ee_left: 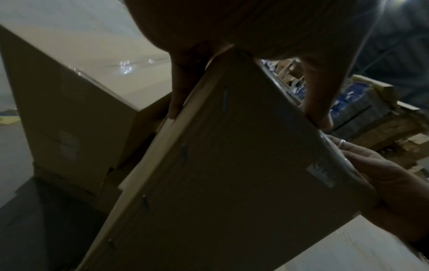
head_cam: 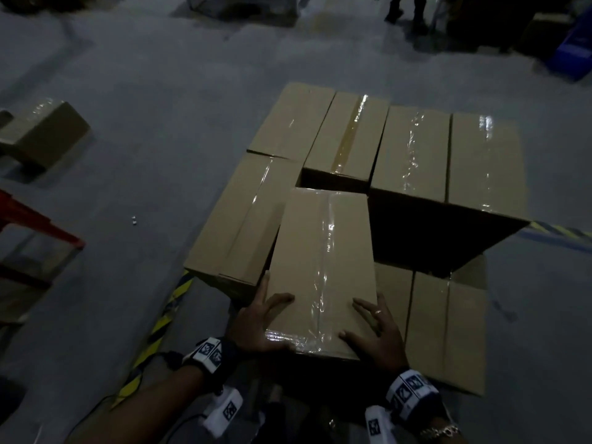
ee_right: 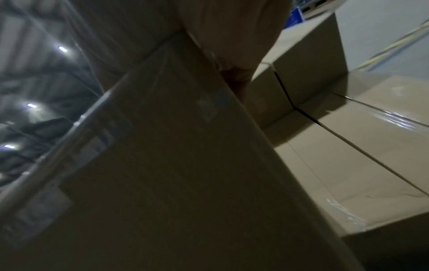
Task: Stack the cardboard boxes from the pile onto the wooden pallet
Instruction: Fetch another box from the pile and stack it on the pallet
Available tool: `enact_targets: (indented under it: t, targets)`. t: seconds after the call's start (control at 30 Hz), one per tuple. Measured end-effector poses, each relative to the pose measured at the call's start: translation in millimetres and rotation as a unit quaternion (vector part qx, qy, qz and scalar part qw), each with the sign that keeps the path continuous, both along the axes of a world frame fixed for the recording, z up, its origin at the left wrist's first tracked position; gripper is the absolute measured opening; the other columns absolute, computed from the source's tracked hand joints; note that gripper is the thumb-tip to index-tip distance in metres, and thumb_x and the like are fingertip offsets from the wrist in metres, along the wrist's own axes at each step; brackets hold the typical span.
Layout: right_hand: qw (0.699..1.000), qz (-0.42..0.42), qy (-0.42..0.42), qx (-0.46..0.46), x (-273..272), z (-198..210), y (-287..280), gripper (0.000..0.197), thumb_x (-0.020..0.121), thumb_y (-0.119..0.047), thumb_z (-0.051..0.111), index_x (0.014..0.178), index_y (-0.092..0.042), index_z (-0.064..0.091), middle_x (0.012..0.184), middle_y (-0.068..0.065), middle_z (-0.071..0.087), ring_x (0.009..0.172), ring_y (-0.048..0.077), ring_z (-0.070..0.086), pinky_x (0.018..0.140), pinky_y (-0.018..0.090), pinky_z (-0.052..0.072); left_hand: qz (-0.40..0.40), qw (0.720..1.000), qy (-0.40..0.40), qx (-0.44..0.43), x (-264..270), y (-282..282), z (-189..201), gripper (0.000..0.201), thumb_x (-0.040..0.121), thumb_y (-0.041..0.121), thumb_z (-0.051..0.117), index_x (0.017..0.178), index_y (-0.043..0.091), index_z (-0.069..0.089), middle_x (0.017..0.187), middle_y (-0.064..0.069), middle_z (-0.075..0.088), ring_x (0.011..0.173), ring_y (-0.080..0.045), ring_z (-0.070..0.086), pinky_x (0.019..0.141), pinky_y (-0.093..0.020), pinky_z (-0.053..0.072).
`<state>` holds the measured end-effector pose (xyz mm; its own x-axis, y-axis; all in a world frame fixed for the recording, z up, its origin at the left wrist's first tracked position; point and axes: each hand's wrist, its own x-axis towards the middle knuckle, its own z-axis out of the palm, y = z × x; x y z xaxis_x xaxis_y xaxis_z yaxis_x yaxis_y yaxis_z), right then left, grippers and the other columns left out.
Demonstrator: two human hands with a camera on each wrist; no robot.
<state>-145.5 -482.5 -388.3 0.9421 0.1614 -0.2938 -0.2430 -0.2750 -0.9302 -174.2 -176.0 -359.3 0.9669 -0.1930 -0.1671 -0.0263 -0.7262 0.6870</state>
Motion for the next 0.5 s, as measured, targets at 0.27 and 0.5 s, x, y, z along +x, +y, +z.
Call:
enact_targets:
  t: [0.27,0.5]
  targets:
    - [0.998,-0.003,-0.021,-0.059,4,-71,36,0.097,0.061,-0.022,0.097,0.132,-0.063,0.045,0.165,-0.007,0.025,0.132,-0.006,0.048,0.103,0.01,0.043,-0.03,0.998,0.042,-0.026,22,27,-76,0.103,0.056,0.08,0.079,0.144,0.044,0.039,0.166,0.003,-0.022,0.135,-0.034,0.051,0.092,-0.051,0.057]
    - [0.992,0.006,-0.007,-0.125,0,-121,47,0.092,0.062,-0.021,0.096,0.142,-0.03,0.053,0.168,-0.013,0.005,0.138,-0.024,0.018,0.1,-0.003,0.03,-0.078,0.995,0.069,0.002,25,40,-128,0.125,0.05,0.071,0.088,0.153,0.026,0.035,0.163,-0.002,-0.032,0.136,-0.039,0.048,0.088,-0.05,0.058]
